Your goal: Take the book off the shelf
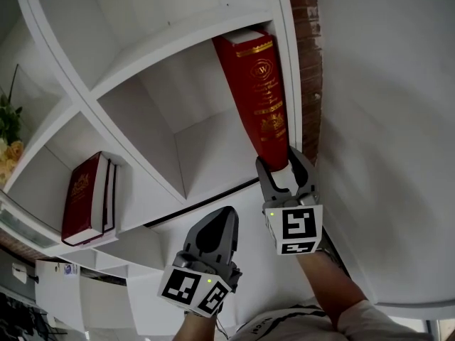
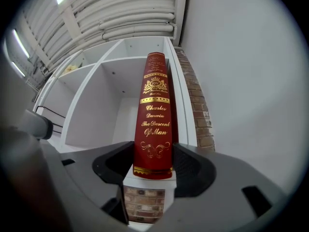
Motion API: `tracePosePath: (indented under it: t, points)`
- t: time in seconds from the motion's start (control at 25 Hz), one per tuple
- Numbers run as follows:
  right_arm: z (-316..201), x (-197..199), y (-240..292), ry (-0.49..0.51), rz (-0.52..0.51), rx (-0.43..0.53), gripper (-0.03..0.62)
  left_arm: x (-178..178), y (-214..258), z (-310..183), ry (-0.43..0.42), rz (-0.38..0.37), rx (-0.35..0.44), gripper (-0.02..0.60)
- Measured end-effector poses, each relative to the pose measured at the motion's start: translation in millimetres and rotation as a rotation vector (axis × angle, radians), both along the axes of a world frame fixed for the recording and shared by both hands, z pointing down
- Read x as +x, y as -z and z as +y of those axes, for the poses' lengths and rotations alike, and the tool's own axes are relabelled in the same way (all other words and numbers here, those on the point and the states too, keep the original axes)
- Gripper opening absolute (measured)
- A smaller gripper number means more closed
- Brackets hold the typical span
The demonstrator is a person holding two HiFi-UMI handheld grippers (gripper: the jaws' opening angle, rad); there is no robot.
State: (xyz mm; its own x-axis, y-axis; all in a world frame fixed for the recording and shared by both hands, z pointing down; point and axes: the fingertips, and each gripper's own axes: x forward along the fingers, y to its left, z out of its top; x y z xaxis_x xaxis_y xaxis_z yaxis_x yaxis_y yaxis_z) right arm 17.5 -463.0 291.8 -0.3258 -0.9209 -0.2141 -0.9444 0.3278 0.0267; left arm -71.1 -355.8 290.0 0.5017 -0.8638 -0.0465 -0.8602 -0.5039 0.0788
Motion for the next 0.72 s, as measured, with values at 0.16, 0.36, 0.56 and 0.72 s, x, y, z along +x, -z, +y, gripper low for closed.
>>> tracePosePath:
  t: [0.16, 0.36, 0.56, 0.72]
  points:
    - [-1, -3, 5, 0.027, 0.037, 0.02, 0.255, 11, 5, -7, -0.021, 0.009, 0.004, 0.011]
    - [-13, -11, 12, 0.031, 0.086, 0.03, 0.256, 14, 13, -12, -0.015, 0.008, 0.021, 0.011]
    - [-14, -8, 11, 0.04, 0.06, 0.022, 0.256, 7, 20, -16, 0.011, 0.008, 0.037, 0.011]
    - [-6, -7, 14, 0.062, 0.044, 0.024, 0.252, 1, 27, -19, 0.018, 0.017, 0.048, 0.011]
